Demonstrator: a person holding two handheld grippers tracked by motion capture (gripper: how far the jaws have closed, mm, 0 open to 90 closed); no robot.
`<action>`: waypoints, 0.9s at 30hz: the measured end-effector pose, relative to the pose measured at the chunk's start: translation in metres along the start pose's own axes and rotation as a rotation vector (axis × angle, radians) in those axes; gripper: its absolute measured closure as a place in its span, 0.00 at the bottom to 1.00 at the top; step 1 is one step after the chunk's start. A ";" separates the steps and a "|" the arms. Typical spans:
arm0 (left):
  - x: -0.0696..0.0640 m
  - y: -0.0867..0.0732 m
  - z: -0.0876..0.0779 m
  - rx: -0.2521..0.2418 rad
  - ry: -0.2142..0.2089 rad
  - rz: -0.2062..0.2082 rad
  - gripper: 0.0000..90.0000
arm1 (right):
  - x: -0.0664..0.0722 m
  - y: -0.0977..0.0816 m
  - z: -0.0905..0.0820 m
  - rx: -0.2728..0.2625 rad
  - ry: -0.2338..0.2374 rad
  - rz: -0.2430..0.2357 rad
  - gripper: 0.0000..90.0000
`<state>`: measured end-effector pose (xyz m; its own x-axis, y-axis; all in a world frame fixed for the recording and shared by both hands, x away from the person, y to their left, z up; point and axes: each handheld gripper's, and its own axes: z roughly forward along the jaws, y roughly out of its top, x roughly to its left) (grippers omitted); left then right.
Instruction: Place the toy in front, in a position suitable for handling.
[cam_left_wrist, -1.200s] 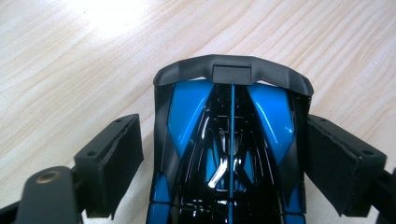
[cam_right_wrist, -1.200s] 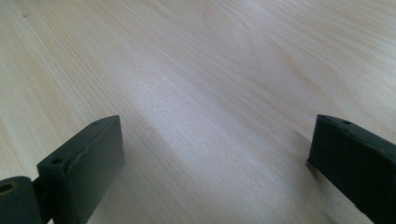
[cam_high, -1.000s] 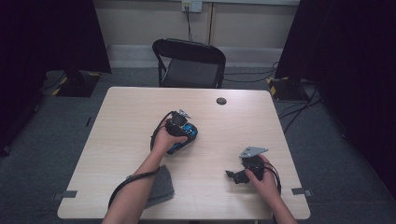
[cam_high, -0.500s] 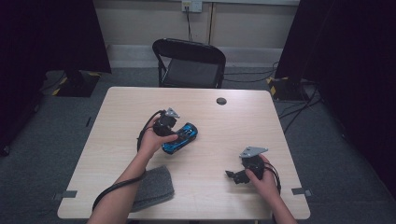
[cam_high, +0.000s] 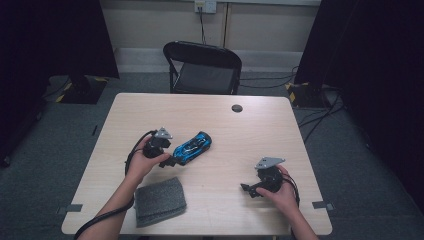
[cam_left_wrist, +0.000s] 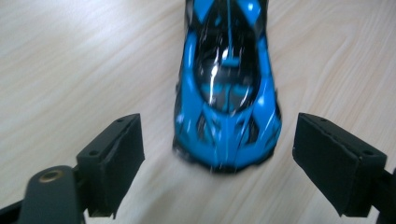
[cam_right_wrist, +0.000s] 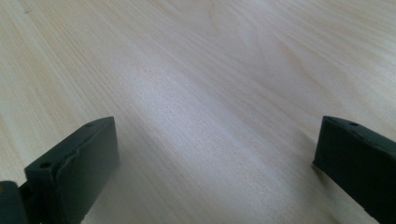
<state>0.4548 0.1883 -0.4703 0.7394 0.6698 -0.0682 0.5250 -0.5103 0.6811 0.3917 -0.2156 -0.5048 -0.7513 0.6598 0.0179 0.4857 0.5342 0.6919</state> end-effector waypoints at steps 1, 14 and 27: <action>0.001 -0.005 -0.002 0.004 -0.001 -0.004 0.18 | 0.000 0.001 0.000 0.006 0.002 -0.004 0.00; 0.014 -0.039 -0.005 0.043 0.053 -0.006 0.18 | 0.025 0.027 0.007 0.006 0.115 -0.077 0.14; 0.018 -0.048 -0.003 -0.026 0.046 0.024 0.15 | 0.063 0.064 0.022 -0.021 0.237 -0.186 0.15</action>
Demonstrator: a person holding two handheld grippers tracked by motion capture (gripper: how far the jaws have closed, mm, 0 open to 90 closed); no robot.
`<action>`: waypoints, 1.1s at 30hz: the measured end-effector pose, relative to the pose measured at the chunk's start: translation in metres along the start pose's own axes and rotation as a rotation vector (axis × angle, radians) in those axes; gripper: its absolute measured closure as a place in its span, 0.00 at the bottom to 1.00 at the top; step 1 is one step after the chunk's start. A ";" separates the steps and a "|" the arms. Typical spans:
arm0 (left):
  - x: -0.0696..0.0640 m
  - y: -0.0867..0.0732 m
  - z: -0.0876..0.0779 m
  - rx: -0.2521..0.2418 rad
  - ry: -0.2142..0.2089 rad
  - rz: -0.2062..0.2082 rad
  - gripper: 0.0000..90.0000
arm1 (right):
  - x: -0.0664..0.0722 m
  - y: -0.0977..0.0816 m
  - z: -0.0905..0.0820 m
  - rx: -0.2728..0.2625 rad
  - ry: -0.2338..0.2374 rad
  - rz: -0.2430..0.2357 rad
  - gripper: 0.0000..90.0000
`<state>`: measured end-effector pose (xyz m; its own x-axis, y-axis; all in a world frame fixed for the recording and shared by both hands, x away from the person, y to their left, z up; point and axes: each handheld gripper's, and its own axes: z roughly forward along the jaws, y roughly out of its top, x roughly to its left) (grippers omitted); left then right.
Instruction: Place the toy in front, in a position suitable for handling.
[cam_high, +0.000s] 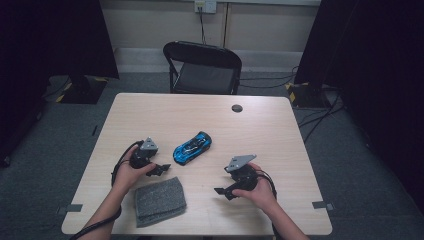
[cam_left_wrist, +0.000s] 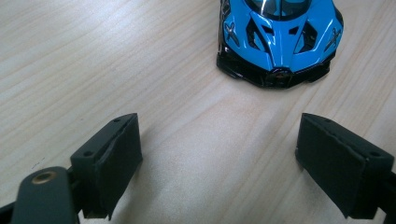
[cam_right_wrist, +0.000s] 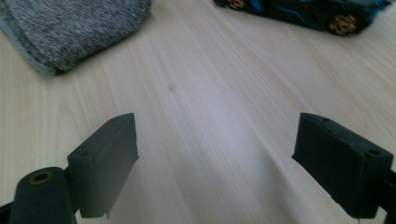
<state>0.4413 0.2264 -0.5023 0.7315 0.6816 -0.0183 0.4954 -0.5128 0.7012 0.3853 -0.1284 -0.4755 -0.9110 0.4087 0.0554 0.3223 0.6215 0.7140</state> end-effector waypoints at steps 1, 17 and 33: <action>0.000 -0.001 0.000 -0.008 0.000 0.002 0.15 | 0.001 0.003 0.001 0.000 0.007 -0.010 0.15; 0.002 -0.003 0.003 -0.033 -0.011 -0.001 0.11 | 0.040 0.054 0.050 -0.016 0.184 -0.138 0.21; 0.002 -0.004 0.001 -0.032 -0.004 0.002 0.11 | 0.063 0.072 0.085 -0.042 0.279 -0.147 0.26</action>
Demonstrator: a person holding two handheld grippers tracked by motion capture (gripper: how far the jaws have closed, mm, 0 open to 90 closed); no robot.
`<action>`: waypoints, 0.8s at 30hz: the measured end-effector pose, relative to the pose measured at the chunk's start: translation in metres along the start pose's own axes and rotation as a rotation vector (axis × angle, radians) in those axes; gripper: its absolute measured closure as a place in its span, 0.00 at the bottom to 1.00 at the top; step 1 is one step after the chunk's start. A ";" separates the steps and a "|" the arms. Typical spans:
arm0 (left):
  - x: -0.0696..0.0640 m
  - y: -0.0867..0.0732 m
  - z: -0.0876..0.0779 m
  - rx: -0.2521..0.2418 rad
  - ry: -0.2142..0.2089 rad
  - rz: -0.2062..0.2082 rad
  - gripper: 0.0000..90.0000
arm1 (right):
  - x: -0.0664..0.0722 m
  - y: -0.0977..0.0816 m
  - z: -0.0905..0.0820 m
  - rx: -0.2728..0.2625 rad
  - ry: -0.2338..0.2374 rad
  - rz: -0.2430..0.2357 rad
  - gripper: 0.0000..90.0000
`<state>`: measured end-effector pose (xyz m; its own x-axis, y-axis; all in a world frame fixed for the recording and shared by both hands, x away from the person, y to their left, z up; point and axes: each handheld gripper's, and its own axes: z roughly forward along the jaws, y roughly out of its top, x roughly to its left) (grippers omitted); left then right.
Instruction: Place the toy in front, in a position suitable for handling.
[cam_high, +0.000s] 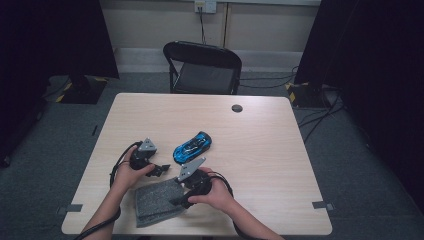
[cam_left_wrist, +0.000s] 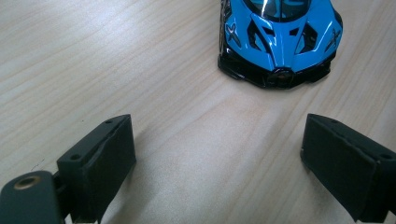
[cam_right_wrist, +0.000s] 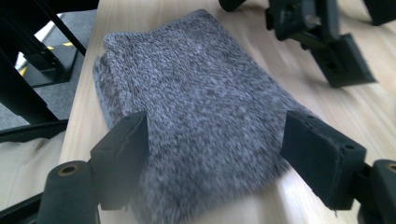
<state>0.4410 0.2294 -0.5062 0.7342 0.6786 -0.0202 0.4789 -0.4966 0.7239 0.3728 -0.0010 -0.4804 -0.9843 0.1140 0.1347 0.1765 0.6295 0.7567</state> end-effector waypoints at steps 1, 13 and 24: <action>0.000 0.000 0.000 0.000 0.000 0.000 0.11 | 0.000 0.001 0.003 0.003 0.002 -0.004 0.27; 0.000 0.000 0.000 0.001 0.000 0.002 0.11 | 0.006 0.000 0.019 0.075 -0.074 -0.075 0.57; 0.000 0.000 0.000 0.001 0.000 0.001 0.11 | 0.007 -0.002 0.016 0.065 -0.112 -0.024 0.84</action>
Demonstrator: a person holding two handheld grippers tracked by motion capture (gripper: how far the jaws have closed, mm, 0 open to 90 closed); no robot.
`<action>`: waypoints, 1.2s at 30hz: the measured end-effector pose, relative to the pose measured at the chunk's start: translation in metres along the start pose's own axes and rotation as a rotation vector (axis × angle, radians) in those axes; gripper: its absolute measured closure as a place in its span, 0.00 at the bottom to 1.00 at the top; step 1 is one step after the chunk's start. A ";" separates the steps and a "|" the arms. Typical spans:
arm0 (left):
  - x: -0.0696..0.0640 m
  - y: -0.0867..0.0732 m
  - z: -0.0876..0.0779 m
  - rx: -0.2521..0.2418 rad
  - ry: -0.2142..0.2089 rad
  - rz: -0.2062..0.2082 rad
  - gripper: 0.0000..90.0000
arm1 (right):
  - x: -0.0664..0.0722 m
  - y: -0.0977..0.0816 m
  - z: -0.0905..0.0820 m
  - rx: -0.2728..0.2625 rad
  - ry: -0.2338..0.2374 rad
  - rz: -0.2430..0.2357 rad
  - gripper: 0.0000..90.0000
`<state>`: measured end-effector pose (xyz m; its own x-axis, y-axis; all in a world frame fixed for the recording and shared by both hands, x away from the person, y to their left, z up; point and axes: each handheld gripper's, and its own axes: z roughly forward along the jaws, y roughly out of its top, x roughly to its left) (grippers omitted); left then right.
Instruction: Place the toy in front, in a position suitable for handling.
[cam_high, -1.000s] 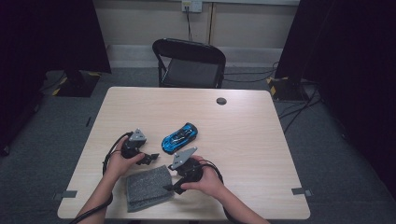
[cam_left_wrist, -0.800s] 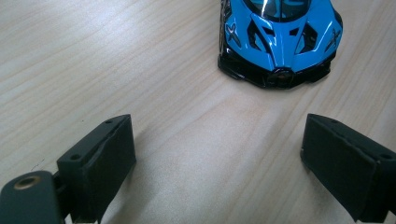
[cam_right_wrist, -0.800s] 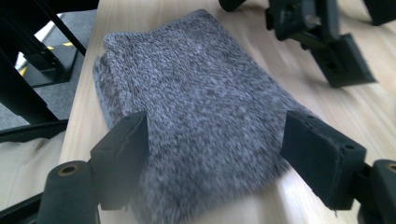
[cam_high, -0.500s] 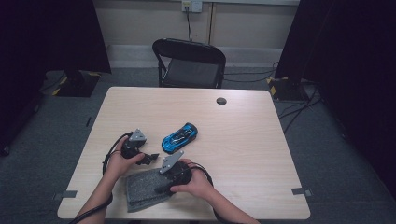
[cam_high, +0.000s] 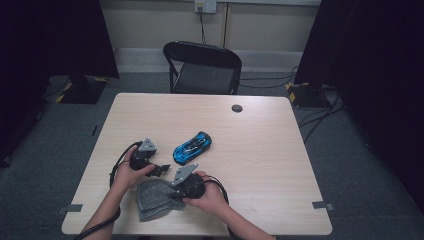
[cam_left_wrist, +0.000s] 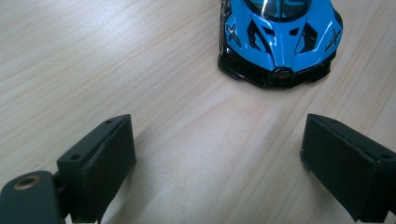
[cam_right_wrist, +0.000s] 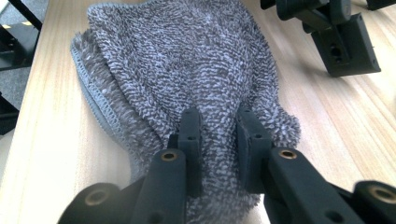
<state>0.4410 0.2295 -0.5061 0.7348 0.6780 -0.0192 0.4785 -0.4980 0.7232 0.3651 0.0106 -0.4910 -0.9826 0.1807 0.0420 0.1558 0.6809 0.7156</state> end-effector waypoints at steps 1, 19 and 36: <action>0.000 0.000 0.000 0.000 0.000 0.000 0.11 | -0.001 0.000 -0.001 -0.003 -0.001 0.001 0.84; 0.000 0.000 0.000 -0.001 0.000 0.000 0.11 | -0.021 -0.036 -0.058 -0.001 -0.080 0.064 0.85; -0.011 0.017 0.000 -0.007 0.014 0.064 0.18 | -0.039 -0.090 -0.114 0.000 -0.180 0.167 0.85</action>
<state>0.4412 0.2133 -0.4935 0.7570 0.6525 0.0363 0.4277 -0.5367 0.7274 0.3782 -0.1389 -0.4773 -0.9095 0.4142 0.0348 0.3147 0.6313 0.7088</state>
